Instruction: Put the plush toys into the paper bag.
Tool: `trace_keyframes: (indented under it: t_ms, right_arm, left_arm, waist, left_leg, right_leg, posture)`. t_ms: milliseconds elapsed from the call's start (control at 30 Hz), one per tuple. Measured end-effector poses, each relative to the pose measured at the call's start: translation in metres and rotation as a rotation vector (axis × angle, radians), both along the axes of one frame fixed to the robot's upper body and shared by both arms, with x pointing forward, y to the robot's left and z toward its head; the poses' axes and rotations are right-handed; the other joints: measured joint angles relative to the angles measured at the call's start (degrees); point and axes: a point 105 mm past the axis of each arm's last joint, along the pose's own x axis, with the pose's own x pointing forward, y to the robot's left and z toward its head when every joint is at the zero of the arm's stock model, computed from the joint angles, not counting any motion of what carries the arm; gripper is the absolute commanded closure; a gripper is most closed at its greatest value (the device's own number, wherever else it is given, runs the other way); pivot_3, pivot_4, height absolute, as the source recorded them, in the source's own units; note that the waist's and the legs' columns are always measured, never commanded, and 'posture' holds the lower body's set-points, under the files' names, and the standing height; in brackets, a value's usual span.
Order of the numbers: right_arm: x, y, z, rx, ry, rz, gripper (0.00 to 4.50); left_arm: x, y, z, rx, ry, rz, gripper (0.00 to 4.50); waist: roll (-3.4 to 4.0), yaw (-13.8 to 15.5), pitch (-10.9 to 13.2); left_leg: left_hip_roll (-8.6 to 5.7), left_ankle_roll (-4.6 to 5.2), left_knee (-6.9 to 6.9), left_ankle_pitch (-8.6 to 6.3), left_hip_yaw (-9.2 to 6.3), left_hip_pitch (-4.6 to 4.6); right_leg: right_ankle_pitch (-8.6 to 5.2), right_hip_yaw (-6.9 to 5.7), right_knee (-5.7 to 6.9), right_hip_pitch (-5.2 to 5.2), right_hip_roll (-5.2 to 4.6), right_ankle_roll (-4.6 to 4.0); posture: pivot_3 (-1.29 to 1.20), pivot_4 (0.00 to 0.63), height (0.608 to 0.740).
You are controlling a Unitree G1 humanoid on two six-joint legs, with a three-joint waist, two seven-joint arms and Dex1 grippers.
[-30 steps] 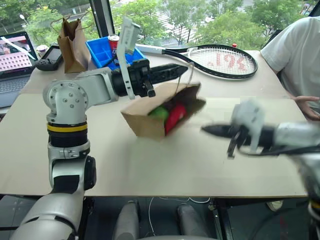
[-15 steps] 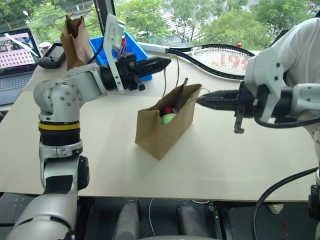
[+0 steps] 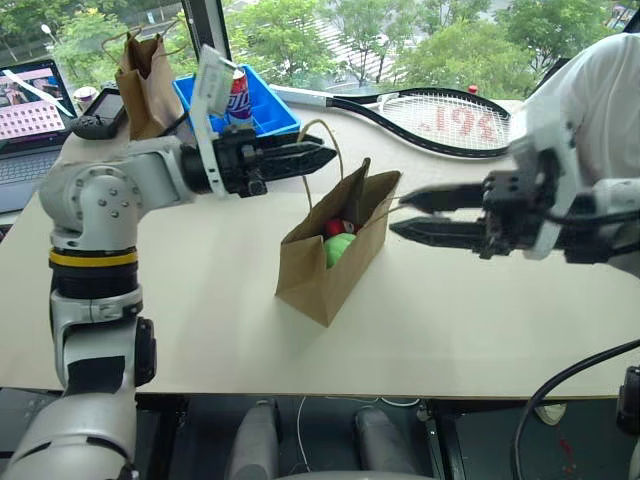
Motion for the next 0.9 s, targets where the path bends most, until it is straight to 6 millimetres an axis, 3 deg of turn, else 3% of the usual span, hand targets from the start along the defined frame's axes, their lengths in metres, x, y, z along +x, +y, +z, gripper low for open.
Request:
trace_keyframes:
  t_ms: [100,200,233,300,367,433,633,733,767,900]
  right_arm:
    - [-0.003,-0.012,0.016,0.064,-0.004,-0.015,0.06]
    - [-0.002,-0.030,0.024,0.094,-0.013,-0.080,0.06]
    - [-0.003,-0.037,0.020,0.083,0.004,-0.108,0.06]
    - [0.000,-0.054,-0.009,0.022,0.119,-0.187,0.06]
    - [0.004,-0.063,-0.033,-0.003,0.199,-0.238,0.56]
    - [0.007,-0.063,-0.053,-0.039,0.230,-0.261,1.08]
    - [0.023,-0.038,-0.117,-0.129,0.231,-0.277,3.29]
    - [0.031,-0.021,-0.127,-0.127,0.179,-0.265,4.28]
    - [0.034,-0.014,-0.128,-0.116,0.159,-0.258,4.46]
    - [0.041,0.021,-0.139,-0.092,0.115,-0.213,4.46]
  left_arm:
    - [0.001,0.021,0.008,-0.015,-0.009,0.033,0.00]
    - [-0.004,0.044,0.017,-0.036,-0.065,0.052,0.00]
    - [-0.008,0.052,0.015,-0.033,-0.087,0.051,0.00]
    - [-0.016,0.077,-0.016,0.040,-0.076,0.078,0.00]
    - [-0.023,0.083,-0.048,0.073,-0.008,0.042,0.00]
    - [-0.034,0.076,-0.069,0.115,0.006,-0.015,0.00]
    - [-0.051,0.050,-0.099,0.191,-0.044,-0.053,0.00]
    - [-0.051,0.042,-0.102,0.182,-0.044,-0.022,0.00]
    - [-0.051,0.039,-0.102,0.184,-0.047,-0.012,0.00]
    - [-0.052,0.022,-0.111,0.200,-0.051,0.007,0.00]
  waist:
    - [0.00,0.00,0.00]
    - [0.00,0.00,0.00]
    - [0.01,0.01,-0.01]
    - [0.04,-0.16,-0.05]
    - [0.02,-0.16,-0.03]
    - [0.00,-0.13,-0.02]
    - [0.00,-0.09,-0.02]
    - [-0.01,-0.08,-0.03]
    - [0.00,-0.17,-0.02]
    - [0.00,-0.59,-0.03]
  left_leg:
    - [0.00,0.00,-0.01,0.00,0.00,0.00]
    - [0.00,0.00,-0.04,0.00,0.00,0.00]
    - [0.00,0.01,-0.09,-0.01,0.01,0.02]
    - [0.02,0.06,-0.14,-0.07,0.03,0.14]
    - [0.03,0.05,-0.07,-0.05,0.03,0.03]
    - [0.08,0.04,0.03,-0.04,0.03,0.02]
    - [0.09,0.04,0.15,-0.03,0.05,0.06]
    - [0.09,0.05,0.16,-0.02,0.05,0.05]
    - [0.09,0.05,0.16,-0.02,0.05,0.06]
    - [0.09,0.05,0.10,-0.02,0.04,0.06]
  right_leg:
    - [0.00,0.00,-0.02,0.01,0.00,0.00]
    - [-0.03,-0.01,-0.04,0.00,-0.01,-0.04]
    - [-0.04,-0.02,-0.07,0.02,-0.01,-0.07]
    - [-0.13,-0.01,-0.05,0.10,-0.03,-0.17]
    - [-0.13,-0.03,0.11,-0.05,-0.03,-0.18]
    - [-0.13,-0.05,0.14,-0.05,-0.01,-0.18]
    - [-0.16,-0.01,0.08,0.03,-0.01,-0.29]
    - [-0.07,-0.01,0.11,0.03,0.00,-0.16]
    - [-0.08,0.00,0.11,0.01,0.00,-0.15]
    - [-0.09,-0.01,0.12,0.02,0.02,-0.13]
  posture:
    - [0.00,0.150,0.740]
    - [0.00,0.150,0.740]
    - [0.00,0.150,0.740]
    - [0.00,0.150,0.740]
    - [0.00,0.150,0.740]
    - [0.00,0.150,0.740]
    - [0.00,0.150,0.740]
    - [0.00,0.150,0.740]
    - [0.00,0.150,0.740]
    - [0.00,0.150,0.740]
